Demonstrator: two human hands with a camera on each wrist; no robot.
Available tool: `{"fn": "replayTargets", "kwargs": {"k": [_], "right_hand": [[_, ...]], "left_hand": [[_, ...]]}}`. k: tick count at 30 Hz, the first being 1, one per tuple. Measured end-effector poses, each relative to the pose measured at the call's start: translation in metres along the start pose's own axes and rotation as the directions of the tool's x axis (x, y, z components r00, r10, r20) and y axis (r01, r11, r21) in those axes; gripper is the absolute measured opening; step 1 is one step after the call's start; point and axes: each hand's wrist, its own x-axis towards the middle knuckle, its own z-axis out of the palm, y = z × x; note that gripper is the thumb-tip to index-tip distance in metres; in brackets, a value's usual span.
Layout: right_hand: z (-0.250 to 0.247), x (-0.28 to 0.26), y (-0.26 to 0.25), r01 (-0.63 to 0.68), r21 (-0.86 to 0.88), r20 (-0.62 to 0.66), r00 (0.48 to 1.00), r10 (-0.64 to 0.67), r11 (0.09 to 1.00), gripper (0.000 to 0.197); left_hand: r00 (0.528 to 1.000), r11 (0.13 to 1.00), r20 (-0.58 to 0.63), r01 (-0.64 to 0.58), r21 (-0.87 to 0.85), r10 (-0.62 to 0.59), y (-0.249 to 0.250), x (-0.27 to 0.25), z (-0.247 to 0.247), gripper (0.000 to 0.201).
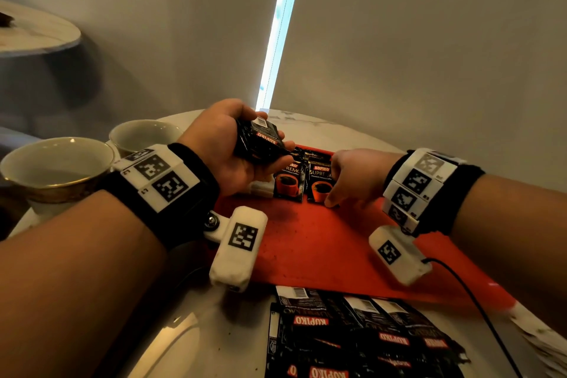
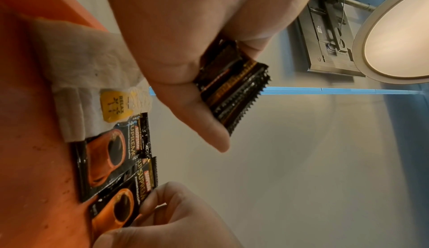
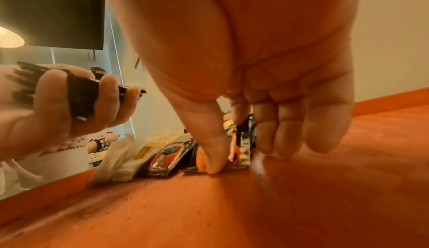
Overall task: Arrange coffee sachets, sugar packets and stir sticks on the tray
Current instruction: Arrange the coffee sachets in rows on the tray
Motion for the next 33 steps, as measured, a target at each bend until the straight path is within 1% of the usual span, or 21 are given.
{"fn": "replayTargets", "kwargs": {"k": [8, 11, 17, 19, 21, 22, 23, 25, 26, 27, 29, 30, 33], "right_hand": [[-0.004, 0.004, -0.006, 0.012, -0.019, 0.036, 0.999, -0.012, 1.0, 0.027], [-0.007, 0.004, -0.009, 0.017, -0.053, 0.035, 0.999, -0.016, 0.998, 0.032], [-0.009, 0.005, -0.011, 0.023, -0.06, 0.035, 0.999, -0.021, 0.998, 0.04], [-0.012, 0.006, -0.009, 0.033, -0.019, 0.026, 0.999, -0.033, 0.999, 0.035], [-0.019, 0.005, -0.006, 0.102, 0.078, -0.037, 0.994, -0.099, 0.992, 0.026], [-0.023, 0.003, -0.005, 0.17, 0.144, -0.104, 0.982, -0.156, 0.975, 0.023], [-0.027, 0.0, -0.005, 0.254, 0.216, -0.187, 0.958, -0.215, 0.943, 0.022], [-0.032, -0.007, -0.004, 0.429, 0.351, -0.331, 0.888, -0.319, 0.832, 0.031], [-0.032, -0.011, -0.005, 0.501, 0.383, -0.375, 0.852, -0.365, 0.776, 0.037], [-0.032, -0.015, -0.007, 0.559, 0.38, -0.404, 0.817, -0.412, 0.737, 0.042], [-0.031, -0.022, -0.011, 0.631, 0.328, -0.431, 0.762, -0.483, 0.703, 0.043], [-0.031, -0.024, -0.012, 0.648, 0.317, -0.431, 0.749, -0.503, 0.693, 0.041], [-0.03, -0.026, -0.015, 0.671, 0.326, -0.436, 0.732, -0.524, 0.666, 0.036]], "left_hand": [[1.0, 1.0, -0.003, -0.002, 0.0, 0.002, -0.001, 0.001, -0.001, 0.028], [1.0, 1.0, 0.0, 0.003, 0.003, -0.003, 0.0, 0.0, -0.001, 0.028], [1.0, 1.0, 0.001, 0.019, 0.015, -0.019, 0.0, 0.002, -0.003, 0.028], [1.0, 0.999, 0.006, 0.019, 0.038, -0.02, 0.0, 0.003, -0.004, 0.03], [1.0, 0.997, 0.021, 0.021, 0.076, -0.023, 0.0, 0.005, -0.005, 0.036], [0.999, 0.995, 0.031, 0.026, 0.099, -0.03, -0.001, 0.006, -0.005, 0.039], [0.999, 0.993, 0.038, 0.032, 0.118, -0.036, -0.001, 0.006, -0.006, 0.042], [0.999, 0.991, 0.034, 0.036, 0.13, -0.041, -0.001, 0.006, -0.006, 0.044], [0.999, 0.992, 0.029, 0.036, 0.118, -0.04, -0.001, 0.007, -0.006, 0.045], [0.999, 0.995, 0.027, 0.035, 0.097, -0.038, -0.001, 0.006, -0.006, 0.046], [0.999, 0.997, 0.023, 0.032, 0.07, -0.034, -0.001, 0.004, -0.005, 0.045], [0.999, 0.997, 0.018, 0.026, 0.071, -0.027, -0.001, 0.003, -0.005, 0.044], [1.0, 0.997, 0.008, 0.007, 0.075, -0.008, 0.0, 0.001, -0.004, 0.039]]}}
